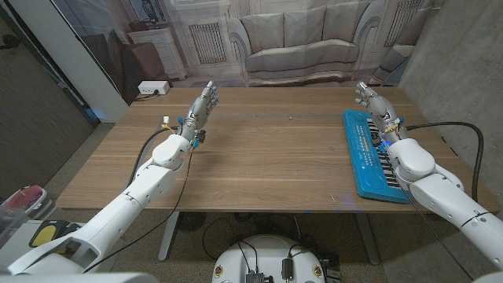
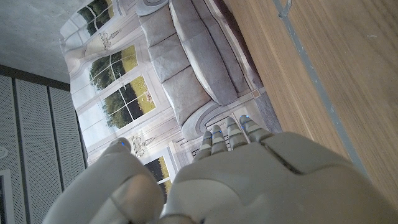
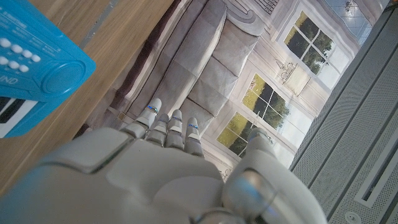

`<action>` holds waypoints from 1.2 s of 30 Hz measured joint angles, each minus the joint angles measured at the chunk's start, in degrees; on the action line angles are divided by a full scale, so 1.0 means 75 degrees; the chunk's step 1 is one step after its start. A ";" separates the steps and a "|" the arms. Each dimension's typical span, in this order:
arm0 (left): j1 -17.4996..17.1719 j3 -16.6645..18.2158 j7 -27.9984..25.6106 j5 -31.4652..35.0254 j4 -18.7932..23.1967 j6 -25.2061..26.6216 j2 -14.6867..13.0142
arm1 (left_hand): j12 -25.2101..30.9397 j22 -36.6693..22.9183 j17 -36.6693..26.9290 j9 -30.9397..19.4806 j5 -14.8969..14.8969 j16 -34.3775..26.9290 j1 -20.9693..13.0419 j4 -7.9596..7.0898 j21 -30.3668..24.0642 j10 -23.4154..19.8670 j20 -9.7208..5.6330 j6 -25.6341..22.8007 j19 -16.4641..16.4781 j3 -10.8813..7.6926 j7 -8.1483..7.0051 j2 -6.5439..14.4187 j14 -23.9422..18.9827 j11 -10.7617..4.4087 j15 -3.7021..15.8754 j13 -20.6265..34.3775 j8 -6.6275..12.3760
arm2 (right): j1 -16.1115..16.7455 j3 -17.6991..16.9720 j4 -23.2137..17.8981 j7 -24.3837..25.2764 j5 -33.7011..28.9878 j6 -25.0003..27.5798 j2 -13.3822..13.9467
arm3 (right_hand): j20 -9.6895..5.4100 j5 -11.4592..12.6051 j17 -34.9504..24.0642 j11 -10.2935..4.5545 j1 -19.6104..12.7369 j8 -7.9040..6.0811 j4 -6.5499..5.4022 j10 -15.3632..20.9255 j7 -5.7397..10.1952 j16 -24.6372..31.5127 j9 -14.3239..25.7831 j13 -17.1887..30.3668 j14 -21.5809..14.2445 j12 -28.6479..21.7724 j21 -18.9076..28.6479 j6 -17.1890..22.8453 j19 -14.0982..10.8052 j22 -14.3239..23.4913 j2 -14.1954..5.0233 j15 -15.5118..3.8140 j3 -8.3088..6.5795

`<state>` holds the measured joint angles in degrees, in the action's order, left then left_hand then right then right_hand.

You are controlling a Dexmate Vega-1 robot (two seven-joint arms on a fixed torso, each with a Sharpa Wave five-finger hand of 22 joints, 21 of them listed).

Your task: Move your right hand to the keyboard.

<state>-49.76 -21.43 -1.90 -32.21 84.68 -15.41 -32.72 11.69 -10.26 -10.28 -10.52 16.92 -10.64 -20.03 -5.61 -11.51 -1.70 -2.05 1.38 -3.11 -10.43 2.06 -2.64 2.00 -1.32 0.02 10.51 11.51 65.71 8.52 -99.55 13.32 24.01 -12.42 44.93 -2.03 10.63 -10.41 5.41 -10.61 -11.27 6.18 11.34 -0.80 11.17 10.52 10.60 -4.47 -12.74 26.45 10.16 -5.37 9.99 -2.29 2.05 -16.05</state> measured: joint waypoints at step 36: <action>0.0006 -0.0040 -0.0056 0.0037 0.0114 0.0126 -0.0038 | 0.0000 0.0001 0.0000 0.0000 -0.0061 0.0000 -0.0019 0.0010 0.0000 0.0001 0.0000 -0.0042 0.0000 0.0054 -0.0044 0.0020 0.0001 0.0000 0.0000 0.0000 0.0000 | 0.0362 -0.0246 -0.0577 0.0850 -0.0998 0.1247 0.0459 | -0.0013 0.0000 0.0000 -0.0068 -0.0060 0.0000 0.0000 0.0153 0.0107 0.0000 0.0000 0.0000 -0.0137 -0.0030 -0.0065 0.0107 -0.0151 0.0000 0.0021 -0.0137 0.0000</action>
<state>-49.71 -21.73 -2.33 -31.93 85.54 -14.47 -33.00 11.69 -10.25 -10.27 -10.51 16.46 -10.64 -20.17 -5.54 -11.51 -1.70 -2.05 1.07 -3.11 -10.02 1.73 -2.49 2.00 -1.31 0.02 10.51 11.51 68.43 6.67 -103.87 19.70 16.53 -3.07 48.37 -2.13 10.63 -10.41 4.90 -11.07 -11.27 6.17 12.49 0.00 11.17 10.52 10.60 -5.50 -12.96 25.96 10.97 -6.50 9.99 -2.13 1.02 -16.06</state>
